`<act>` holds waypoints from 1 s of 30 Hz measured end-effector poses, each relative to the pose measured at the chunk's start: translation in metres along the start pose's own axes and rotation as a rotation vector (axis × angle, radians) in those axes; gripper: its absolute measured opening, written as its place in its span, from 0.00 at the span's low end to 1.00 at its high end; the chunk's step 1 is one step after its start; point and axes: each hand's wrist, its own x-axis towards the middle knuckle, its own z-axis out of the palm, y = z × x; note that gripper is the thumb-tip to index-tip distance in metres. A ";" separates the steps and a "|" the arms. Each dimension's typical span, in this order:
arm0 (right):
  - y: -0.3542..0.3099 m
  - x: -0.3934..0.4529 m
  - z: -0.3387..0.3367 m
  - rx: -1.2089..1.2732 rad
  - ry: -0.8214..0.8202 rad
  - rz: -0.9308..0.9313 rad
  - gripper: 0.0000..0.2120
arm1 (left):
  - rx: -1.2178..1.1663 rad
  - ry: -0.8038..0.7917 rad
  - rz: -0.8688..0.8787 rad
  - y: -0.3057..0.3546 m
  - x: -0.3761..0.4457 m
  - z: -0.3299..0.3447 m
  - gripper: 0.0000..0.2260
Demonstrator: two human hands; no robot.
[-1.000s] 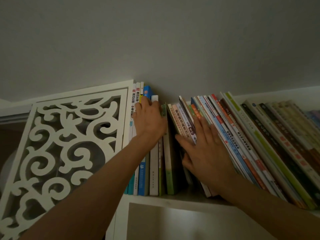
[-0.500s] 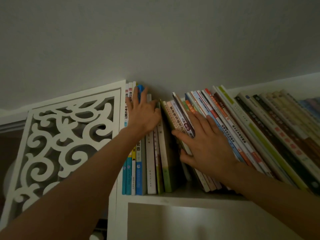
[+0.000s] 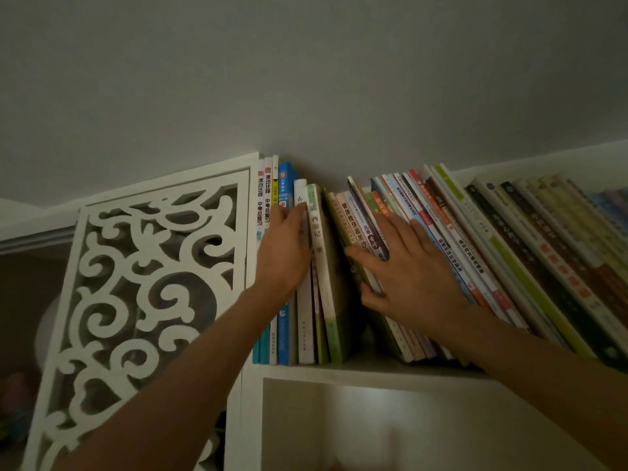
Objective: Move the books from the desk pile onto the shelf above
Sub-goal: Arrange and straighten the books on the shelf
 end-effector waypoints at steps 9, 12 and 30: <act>0.001 0.000 0.002 -0.010 0.015 -0.026 0.28 | 0.085 -0.025 -0.061 -0.006 0.005 -0.003 0.21; 0.002 0.000 0.003 -0.009 0.012 -0.028 0.28 | 0.043 -0.012 -0.058 -0.004 0.000 0.001 0.18; 0.000 -0.003 -0.003 0.043 -0.015 -0.029 0.28 | -0.111 0.219 -0.052 0.013 -0.010 -0.011 0.14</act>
